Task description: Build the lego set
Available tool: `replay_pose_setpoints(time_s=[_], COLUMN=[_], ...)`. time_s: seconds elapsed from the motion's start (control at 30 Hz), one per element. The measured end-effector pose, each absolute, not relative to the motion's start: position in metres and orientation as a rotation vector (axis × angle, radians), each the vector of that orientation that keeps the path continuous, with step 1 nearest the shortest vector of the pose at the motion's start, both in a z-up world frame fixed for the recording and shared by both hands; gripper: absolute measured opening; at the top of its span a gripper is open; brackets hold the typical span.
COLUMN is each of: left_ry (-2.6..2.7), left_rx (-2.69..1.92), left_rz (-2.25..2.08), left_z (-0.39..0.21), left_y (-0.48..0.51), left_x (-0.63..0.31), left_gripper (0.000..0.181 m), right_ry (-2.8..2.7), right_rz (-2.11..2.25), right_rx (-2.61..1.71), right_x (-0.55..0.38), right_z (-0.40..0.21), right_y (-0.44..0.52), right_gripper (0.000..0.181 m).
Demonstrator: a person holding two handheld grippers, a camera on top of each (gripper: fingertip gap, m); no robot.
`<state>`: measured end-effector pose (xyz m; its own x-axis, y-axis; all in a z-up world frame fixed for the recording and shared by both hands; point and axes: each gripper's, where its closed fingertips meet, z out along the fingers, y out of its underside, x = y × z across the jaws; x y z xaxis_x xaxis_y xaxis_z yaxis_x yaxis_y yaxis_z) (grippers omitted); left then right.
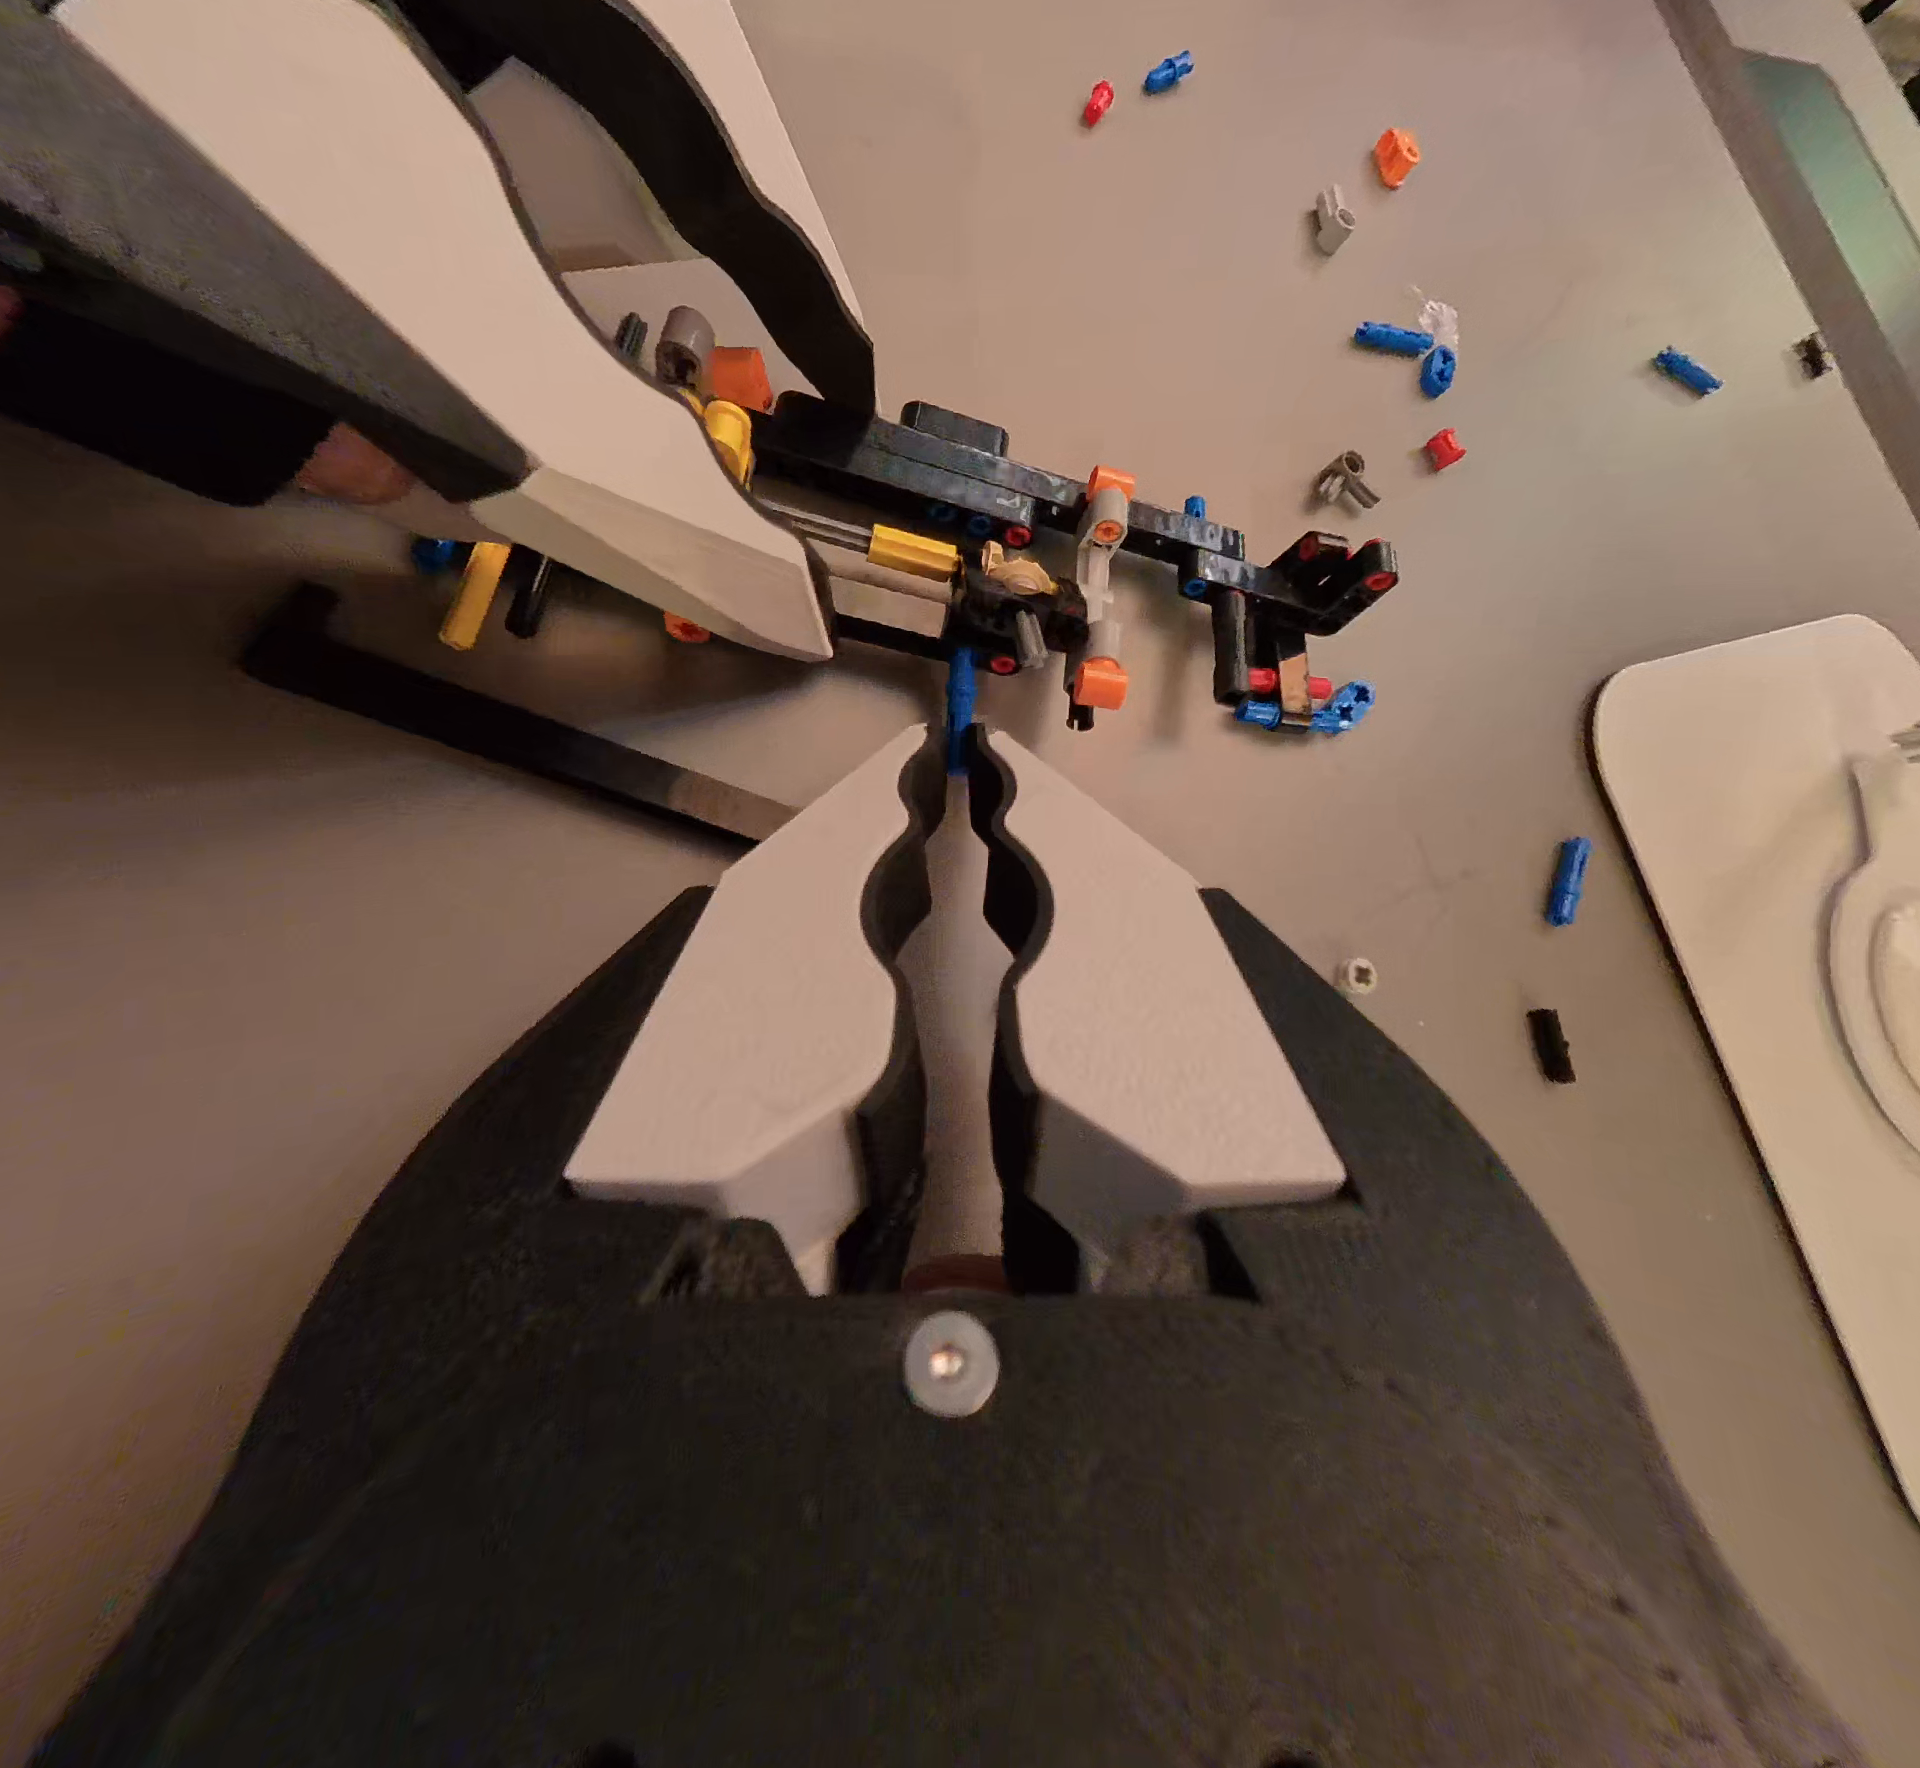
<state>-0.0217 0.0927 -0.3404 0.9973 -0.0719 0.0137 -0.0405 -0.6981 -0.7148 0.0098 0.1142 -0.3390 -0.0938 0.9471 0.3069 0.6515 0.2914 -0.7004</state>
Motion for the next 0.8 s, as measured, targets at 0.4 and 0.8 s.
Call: replay_pose_setpoints(time_s=[0.4,0.8], left_ry=[0.17,0.556], left_rx=[-2.308,-2.351], left_rz=[0.077,0.265], left_z=[-0.332,-0.318], left_y=[0.095,0.093], left_x=[-0.024,-0.002], left_gripper=[0.053,0.021], right_ry=[-1.826,-1.827], right_rz=[0.571,0.573], right_rx=[-1.478,-1.479], right_x=[0.009,0.009], right_z=[-0.339,-0.34], right_y=[0.113,0.113], right_gripper=[0.001,0.001])
